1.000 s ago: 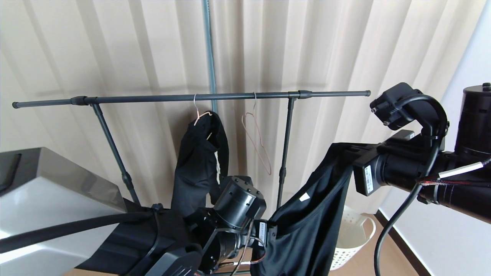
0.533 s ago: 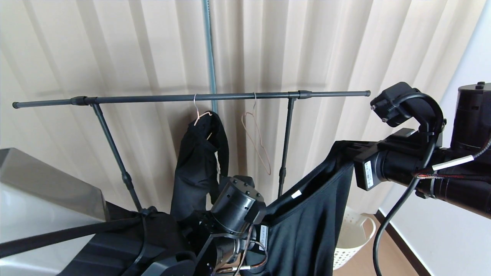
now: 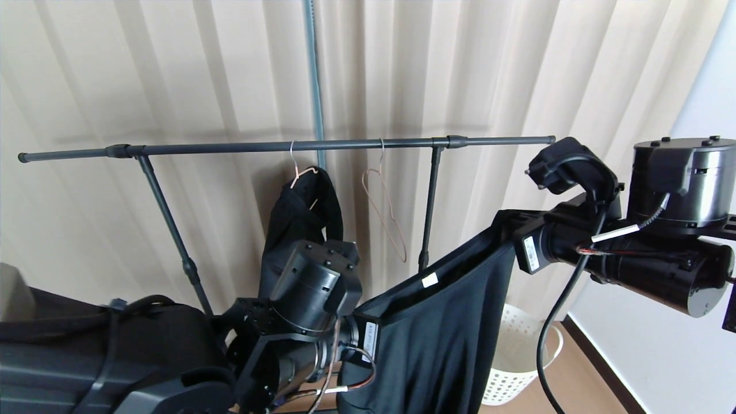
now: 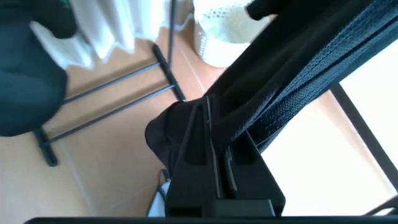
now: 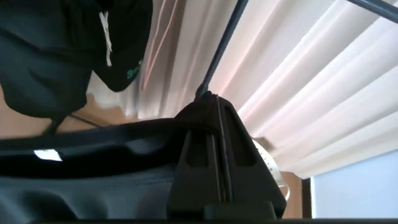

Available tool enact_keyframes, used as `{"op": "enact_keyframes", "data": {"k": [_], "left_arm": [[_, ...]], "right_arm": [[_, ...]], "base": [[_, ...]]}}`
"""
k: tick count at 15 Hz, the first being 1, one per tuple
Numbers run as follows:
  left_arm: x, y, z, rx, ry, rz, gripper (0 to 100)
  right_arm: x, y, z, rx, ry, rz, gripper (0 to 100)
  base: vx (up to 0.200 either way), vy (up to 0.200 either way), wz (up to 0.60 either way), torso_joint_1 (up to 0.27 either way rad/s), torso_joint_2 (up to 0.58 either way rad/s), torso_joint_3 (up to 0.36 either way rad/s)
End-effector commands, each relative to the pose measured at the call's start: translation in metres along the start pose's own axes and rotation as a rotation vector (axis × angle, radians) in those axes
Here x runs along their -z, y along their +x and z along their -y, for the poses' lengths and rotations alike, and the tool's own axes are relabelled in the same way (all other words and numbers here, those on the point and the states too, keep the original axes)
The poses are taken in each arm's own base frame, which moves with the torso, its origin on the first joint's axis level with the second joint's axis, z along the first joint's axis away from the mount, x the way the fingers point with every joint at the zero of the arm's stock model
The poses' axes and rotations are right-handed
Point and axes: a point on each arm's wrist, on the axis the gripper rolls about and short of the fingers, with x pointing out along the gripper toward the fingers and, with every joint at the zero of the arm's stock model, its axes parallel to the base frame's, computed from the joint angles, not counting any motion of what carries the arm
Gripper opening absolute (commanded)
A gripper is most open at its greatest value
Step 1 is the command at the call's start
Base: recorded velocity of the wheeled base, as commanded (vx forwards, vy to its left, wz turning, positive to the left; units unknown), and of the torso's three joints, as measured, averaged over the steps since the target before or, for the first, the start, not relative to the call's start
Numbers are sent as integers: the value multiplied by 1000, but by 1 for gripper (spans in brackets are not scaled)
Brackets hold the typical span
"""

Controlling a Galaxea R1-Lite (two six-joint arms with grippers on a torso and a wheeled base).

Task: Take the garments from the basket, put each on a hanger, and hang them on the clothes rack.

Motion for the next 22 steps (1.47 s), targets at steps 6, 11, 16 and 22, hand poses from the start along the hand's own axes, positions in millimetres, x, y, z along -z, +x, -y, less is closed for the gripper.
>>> {"op": "enact_keyframes", "data": {"k": [6, 11, 16, 22], "left_arm": [[-58, -46, -28, -81, 57, 3, 0], [-66, -42, -35, -88, 56, -2, 0], [-90, -34, -32, -71, 74, 54, 0], [-131, -15, -17, -41, 63, 157, 0]], "right_arm": [[10, -4, -3, -35, -342, -42, 0], [5, -8, -11, -76, -315, -17, 0], [2, -54, -16, -202, -360, -43, 0], [4, -77, -64, -434, -315, -55, 0]], "base": [[0, 0, 0, 0, 0, 0], [0, 0, 0, 0, 0, 0], [0, 0, 0, 0, 0, 0], [0, 0, 0, 0, 0, 0]]}}
